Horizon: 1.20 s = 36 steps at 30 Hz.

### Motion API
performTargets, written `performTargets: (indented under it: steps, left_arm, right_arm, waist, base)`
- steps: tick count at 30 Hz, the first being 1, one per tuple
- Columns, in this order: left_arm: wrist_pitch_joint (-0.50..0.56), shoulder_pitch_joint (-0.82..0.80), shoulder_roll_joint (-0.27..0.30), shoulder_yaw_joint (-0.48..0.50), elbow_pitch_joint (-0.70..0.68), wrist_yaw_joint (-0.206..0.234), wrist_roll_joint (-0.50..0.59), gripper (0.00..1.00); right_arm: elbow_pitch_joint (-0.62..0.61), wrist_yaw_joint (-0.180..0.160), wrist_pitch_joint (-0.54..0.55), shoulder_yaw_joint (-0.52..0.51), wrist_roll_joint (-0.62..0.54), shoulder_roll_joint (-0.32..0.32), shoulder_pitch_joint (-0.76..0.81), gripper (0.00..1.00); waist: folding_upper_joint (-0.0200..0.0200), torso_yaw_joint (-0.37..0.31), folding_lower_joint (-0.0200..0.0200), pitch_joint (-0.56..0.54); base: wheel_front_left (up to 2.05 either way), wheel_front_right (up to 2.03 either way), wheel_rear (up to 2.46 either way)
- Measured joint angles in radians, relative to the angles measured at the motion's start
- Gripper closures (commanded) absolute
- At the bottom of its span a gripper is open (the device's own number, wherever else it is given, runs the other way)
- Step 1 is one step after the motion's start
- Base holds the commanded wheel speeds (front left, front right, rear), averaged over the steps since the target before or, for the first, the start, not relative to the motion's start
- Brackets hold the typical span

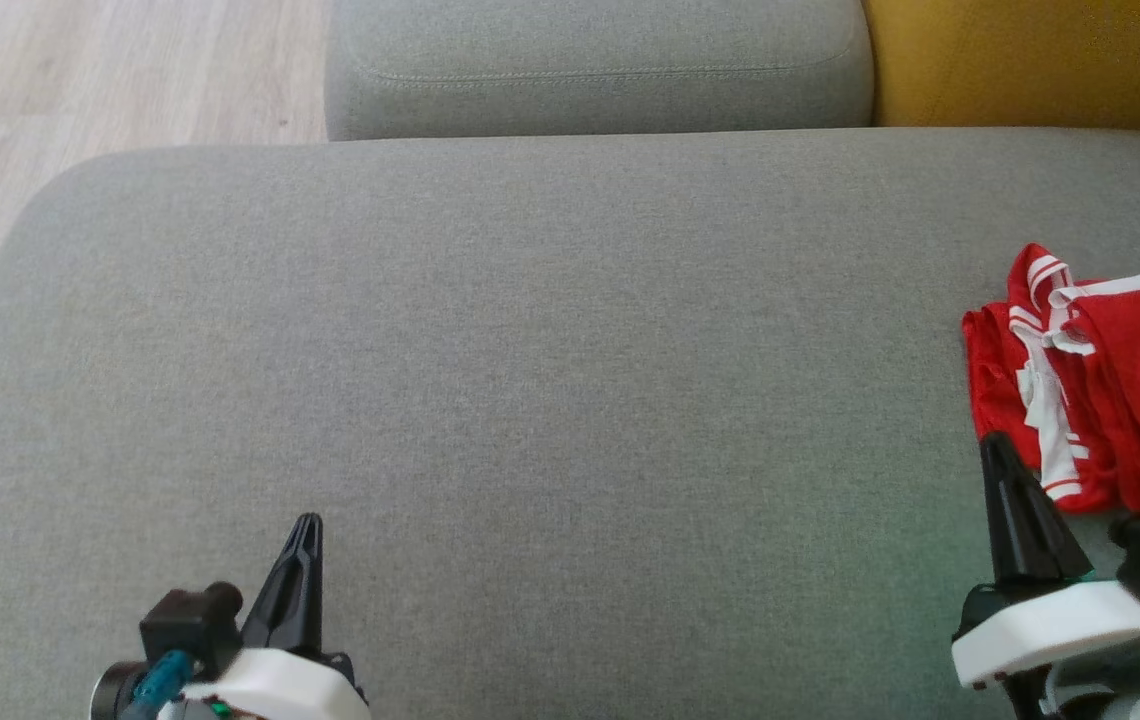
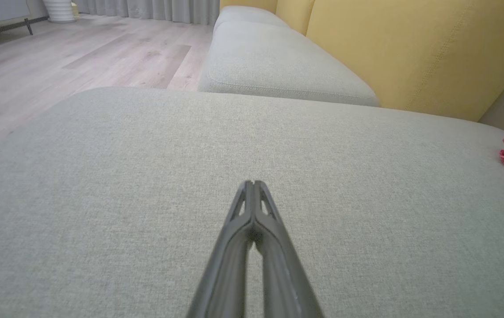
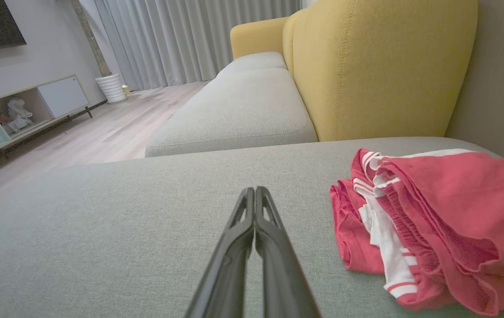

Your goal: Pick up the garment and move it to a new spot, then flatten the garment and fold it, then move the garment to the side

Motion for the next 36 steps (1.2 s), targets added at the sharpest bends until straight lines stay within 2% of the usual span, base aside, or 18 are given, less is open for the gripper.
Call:
performTargets:
  steps: [36]
  left_arm:
    - [0.081, -0.036, -0.04, 0.105, 0.053, -0.092, -0.37, 1.0]
  right_arm:
    - [0.112, 0.0, -0.002, 0.0, 0.434, -0.004, -0.041, 1.0]
  waist:
    - [0.0, -0.019, 0.0, -0.007]
  base:
    - [0.0, 0.0, 0.0]
